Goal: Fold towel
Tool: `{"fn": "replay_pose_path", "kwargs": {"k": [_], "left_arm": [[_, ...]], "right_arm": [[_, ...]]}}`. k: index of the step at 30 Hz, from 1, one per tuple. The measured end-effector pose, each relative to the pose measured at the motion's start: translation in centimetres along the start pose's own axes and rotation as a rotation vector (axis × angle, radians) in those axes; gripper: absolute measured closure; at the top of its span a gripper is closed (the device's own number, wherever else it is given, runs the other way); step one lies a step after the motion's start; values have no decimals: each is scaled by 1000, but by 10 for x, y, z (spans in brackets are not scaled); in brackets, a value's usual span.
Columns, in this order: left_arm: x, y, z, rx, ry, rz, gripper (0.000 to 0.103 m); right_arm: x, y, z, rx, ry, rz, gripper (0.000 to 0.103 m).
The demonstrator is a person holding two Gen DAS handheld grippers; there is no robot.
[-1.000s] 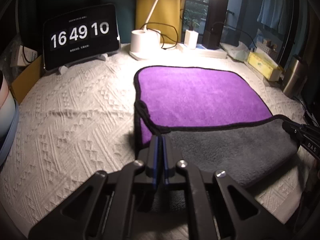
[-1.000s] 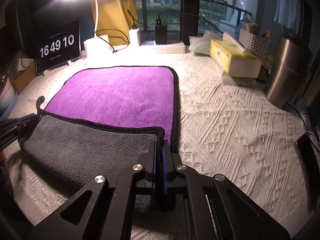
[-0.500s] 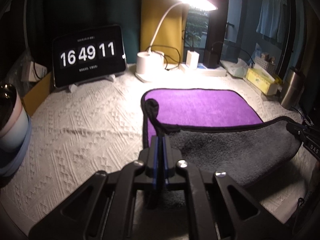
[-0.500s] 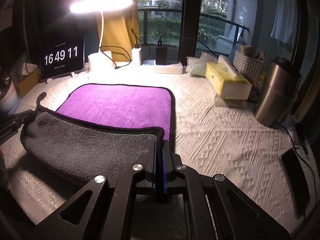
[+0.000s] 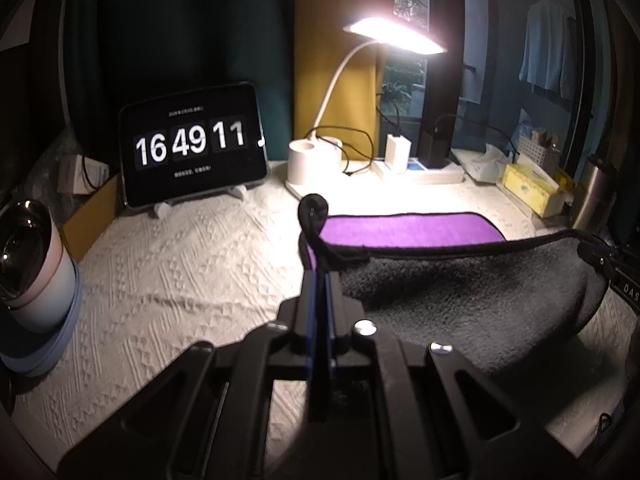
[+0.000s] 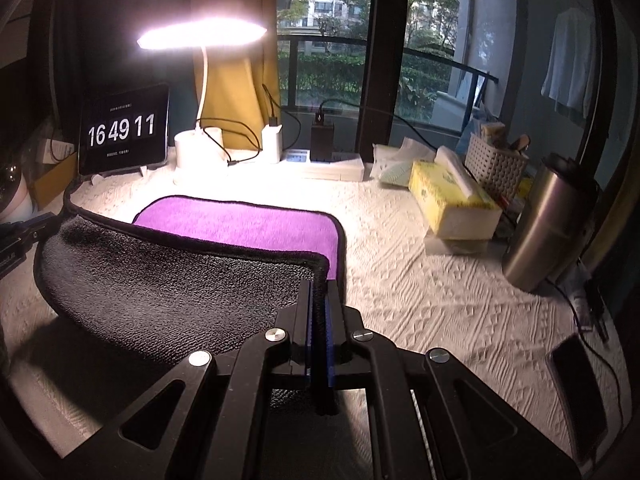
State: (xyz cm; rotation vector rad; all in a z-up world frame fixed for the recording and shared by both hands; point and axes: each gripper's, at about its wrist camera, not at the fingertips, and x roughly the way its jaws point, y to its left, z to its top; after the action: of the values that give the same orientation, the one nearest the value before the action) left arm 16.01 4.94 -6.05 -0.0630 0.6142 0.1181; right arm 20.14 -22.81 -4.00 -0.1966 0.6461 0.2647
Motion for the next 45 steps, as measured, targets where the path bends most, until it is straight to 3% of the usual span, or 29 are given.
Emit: {"fn": "replay_pose_path", "kwargs": {"k": [13, 45], "left_arm": [[13, 0, 20, -2, -52, 8, 98], [60, 3, 65, -25, -94, 8, 98]], "right_arm": [[13, -7, 21, -13, -34, -11, 98], [63, -13, 66, -26, -75, -12, 98]]}}
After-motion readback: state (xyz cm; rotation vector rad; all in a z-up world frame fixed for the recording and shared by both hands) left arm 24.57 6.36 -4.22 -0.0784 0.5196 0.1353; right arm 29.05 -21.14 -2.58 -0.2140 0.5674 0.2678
